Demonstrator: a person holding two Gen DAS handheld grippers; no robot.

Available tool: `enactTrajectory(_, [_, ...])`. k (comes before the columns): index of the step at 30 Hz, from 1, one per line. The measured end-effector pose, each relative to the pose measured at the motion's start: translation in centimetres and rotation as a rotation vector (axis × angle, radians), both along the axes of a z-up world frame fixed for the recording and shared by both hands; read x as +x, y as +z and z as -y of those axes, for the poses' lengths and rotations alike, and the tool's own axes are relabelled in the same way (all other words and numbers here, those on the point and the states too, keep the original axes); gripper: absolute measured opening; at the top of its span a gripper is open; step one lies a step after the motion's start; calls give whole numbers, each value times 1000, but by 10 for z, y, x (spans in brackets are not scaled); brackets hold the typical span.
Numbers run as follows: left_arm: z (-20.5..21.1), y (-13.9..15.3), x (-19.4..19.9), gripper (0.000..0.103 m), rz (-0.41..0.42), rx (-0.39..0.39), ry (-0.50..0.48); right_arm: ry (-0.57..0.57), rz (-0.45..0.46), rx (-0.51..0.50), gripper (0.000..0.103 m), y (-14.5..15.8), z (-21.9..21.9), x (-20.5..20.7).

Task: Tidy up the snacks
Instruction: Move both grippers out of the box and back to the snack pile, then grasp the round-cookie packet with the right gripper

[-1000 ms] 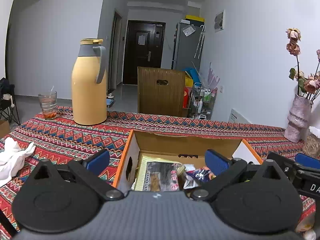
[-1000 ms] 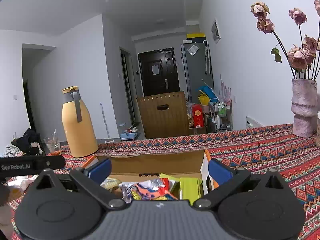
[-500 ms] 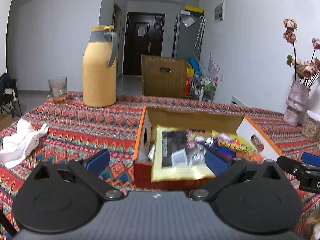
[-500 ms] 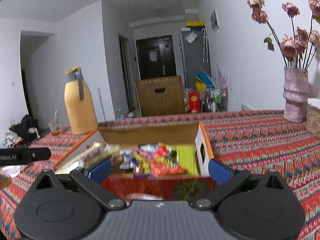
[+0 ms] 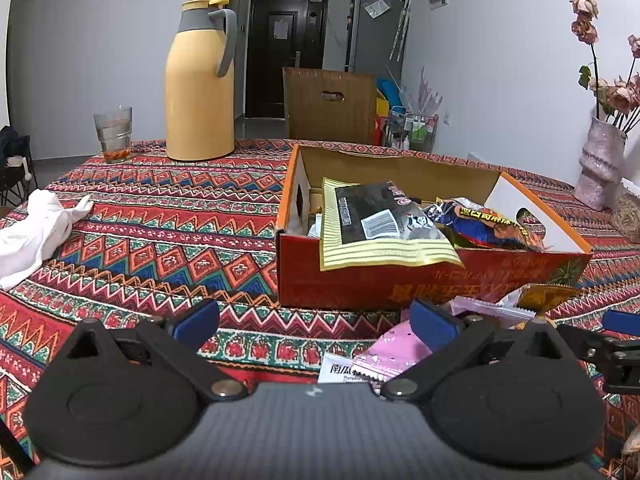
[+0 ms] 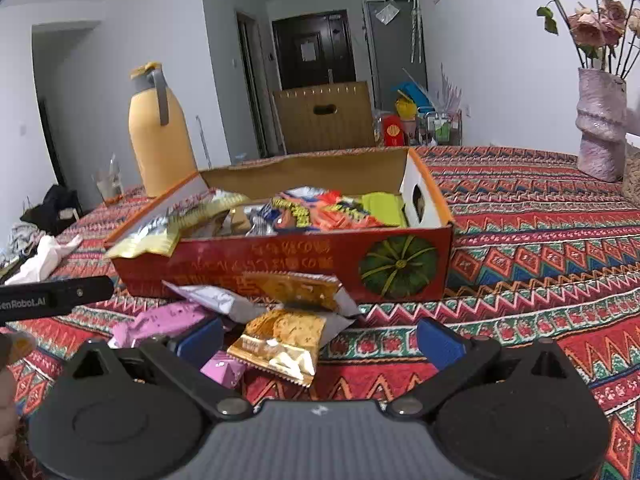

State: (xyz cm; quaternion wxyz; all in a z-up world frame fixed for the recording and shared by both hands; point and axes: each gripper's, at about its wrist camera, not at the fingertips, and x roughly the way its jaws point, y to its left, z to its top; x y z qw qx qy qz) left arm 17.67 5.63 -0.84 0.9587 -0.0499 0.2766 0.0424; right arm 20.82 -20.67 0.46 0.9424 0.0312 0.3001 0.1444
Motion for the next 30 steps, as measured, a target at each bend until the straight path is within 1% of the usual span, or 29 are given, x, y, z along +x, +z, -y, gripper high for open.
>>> enactTrajectory(5, [-6, -5, 3, 103, -12, -34, 4, -10, -20, -18, 103, -2, -8, 10])
enactTrajectory(8, [-10, -7, 5, 103, -23, -53, 8, -41, -42, -26, 103, -4, -14, 19])
enactTrajectory(10, [-11, -8, 5, 103, -25, -62, 7, -63, -59, -23, 98, -6, -16, 24])
enactTrajectory(12, [-11, -8, 5, 103, -27, -67, 6, -73, -77, -22, 90, -7, -18, 29])
enactTrajectory(16, [-14, -9, 6, 103, -32, -86, 3, -63, -92, -33, 84, -10, -25, 34])
enactTrajectory(19, [-15, -10, 6, 103, -35, -98, 1, -54, -96, -45, 76, -11, -32, 36])
enactTrajectory(21, [-16, -10, 6, 103, -35, -103, 0, -54, -108, -49, 66, -14, -35, 40])
enactTrajectory(22, [-16, -10, 6, 103, -35, -105, 1, -55, -113, -55, 64, -15, -37, 41])
enactTrajectory(24, [-17, -10, 6, 103, -36, -109, 1, -60, -130, -71, 55, -19, -39, 44])
enactTrajectory(30, [-18, -10, 7, 103, -43, -120, 1, -52, -126, -92, 49, -22, -40, 40])
